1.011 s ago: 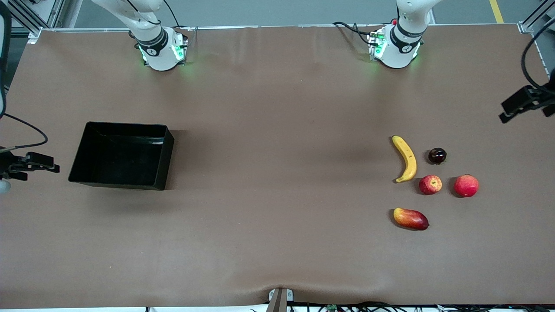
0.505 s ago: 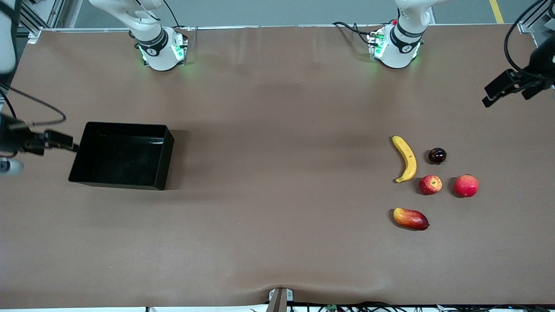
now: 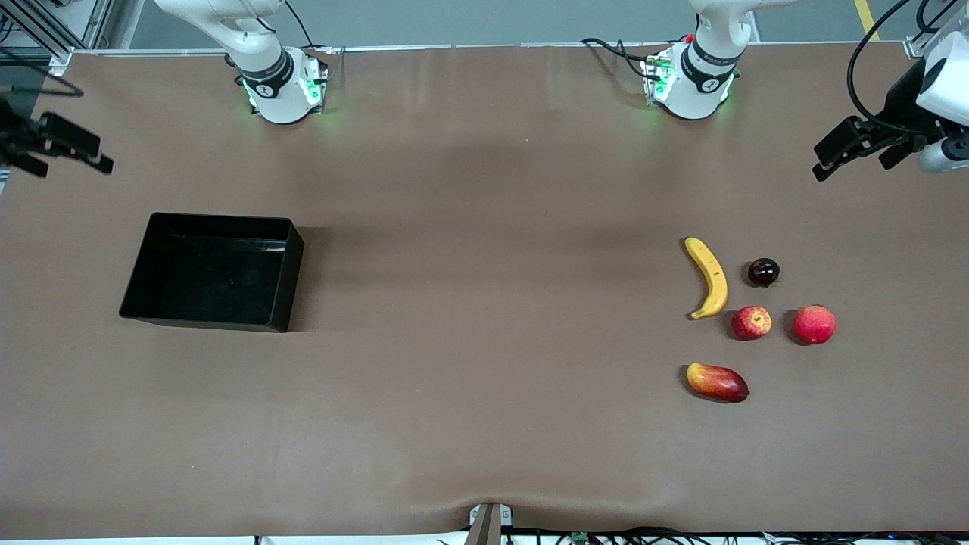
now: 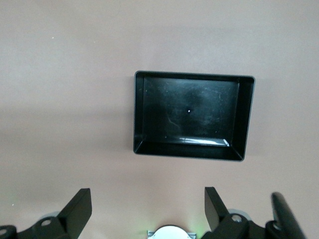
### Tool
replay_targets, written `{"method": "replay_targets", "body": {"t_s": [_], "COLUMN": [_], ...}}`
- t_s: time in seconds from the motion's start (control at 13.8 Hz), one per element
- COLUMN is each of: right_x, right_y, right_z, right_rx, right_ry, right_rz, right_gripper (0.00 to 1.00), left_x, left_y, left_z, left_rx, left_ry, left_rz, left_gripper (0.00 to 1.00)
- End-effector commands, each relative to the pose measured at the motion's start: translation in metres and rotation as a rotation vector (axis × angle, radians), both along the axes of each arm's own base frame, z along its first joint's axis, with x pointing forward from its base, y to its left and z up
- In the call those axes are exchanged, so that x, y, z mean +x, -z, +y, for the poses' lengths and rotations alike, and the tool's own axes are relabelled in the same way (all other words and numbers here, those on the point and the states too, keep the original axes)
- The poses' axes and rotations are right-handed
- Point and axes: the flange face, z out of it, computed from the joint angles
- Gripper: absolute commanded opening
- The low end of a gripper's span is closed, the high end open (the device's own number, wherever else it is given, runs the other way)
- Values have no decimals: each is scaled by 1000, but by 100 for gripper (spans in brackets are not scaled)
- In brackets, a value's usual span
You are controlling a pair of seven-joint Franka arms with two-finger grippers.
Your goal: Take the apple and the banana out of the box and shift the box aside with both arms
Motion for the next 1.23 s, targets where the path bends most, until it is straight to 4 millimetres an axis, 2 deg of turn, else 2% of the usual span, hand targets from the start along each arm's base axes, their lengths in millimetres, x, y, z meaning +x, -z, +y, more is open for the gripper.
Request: {"method": "replay_targets", "body": {"t_s": [0.0, 0.14, 0.36, 0.58, 0.87, 1.16], "right_x": [-16, -18, -5, -5, -5, -3], "right_y": [-2, -2, -4, -3, -2, -3], "right_z": [-3, -12, -17, -10, 0, 0], "right_rx": [-5, -4, -13, -53, -53, -51], "right_ry": [17, 4, 10, -5, -25, -54], "right_rz": [3, 5, -15, -11, -11, -30], "right_gripper": [100, 100, 100, 100, 100, 100], "left_x": [-8, -4, 7, 8, 9, 10], "left_y": [-14, -14, -27, -27, -24, -21], "left_z": [0, 5, 16, 14, 14, 22], "left_rx": [23, 23, 30, 93, 79, 77], "left_ry": [11, 15, 31, 47, 57, 46], "left_rz": [-39, -35, -39, -5, 8, 18], "left_gripper": [100, 100, 100, 100, 100, 100]}}
